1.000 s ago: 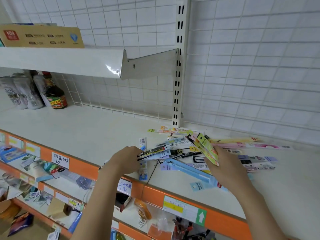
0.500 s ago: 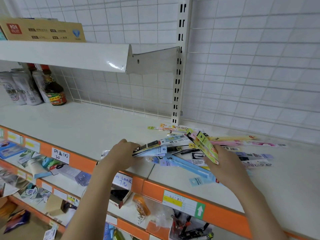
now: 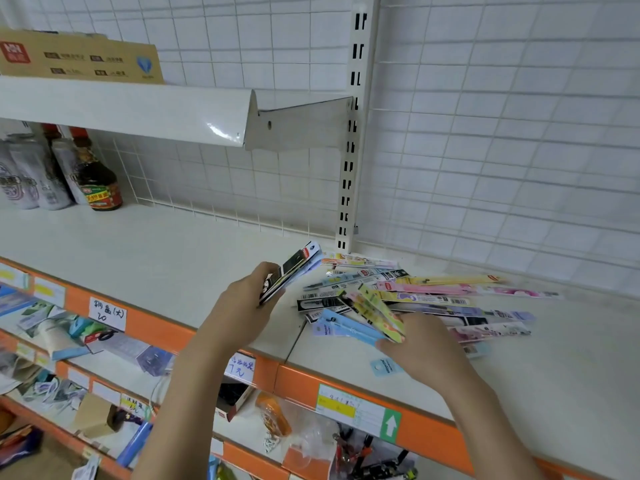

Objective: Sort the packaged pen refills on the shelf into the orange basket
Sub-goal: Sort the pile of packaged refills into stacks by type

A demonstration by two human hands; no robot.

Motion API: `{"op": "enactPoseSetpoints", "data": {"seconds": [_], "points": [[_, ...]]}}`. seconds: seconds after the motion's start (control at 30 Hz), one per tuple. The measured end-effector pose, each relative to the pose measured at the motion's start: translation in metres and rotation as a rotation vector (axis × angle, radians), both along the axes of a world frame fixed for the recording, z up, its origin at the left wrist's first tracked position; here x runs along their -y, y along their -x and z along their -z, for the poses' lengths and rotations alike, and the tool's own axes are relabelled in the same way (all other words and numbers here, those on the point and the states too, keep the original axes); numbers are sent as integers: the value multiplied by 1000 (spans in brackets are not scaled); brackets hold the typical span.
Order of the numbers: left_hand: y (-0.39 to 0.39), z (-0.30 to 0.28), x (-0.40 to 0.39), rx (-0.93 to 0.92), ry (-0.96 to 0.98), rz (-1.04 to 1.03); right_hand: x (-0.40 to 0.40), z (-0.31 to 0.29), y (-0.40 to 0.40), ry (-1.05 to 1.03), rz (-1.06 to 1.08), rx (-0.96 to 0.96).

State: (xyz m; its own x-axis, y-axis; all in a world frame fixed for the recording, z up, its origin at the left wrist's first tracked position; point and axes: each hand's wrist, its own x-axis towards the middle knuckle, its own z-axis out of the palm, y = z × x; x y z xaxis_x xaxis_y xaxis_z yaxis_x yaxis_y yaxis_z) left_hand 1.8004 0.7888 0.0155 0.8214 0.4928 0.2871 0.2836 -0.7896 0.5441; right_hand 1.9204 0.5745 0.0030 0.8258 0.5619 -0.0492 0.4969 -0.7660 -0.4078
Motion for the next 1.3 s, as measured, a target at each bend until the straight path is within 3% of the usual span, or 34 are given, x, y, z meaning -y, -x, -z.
{"op": "enactPoseSetpoints", "data": {"seconds": [0.37, 0.63, 0.9, 1.13, 1.3], "points": [[1, 0, 3, 114, 78, -142, 7, 3, -4, -88, -2, 106], [-26, -10, 23, 171, 160, 11, 51, -30, -17, -281, 154, 193], [-59, -11, 60, 102, 164, 82, 94, -33, -24, -410, 307, 151], [-81, -6, 86, 3, 152, 72, 123, -22, -37, -302, 414, 132], [-89, -4, 99, -51, 128, 51, 137, -22, -51, -227, 343, 67]]}}
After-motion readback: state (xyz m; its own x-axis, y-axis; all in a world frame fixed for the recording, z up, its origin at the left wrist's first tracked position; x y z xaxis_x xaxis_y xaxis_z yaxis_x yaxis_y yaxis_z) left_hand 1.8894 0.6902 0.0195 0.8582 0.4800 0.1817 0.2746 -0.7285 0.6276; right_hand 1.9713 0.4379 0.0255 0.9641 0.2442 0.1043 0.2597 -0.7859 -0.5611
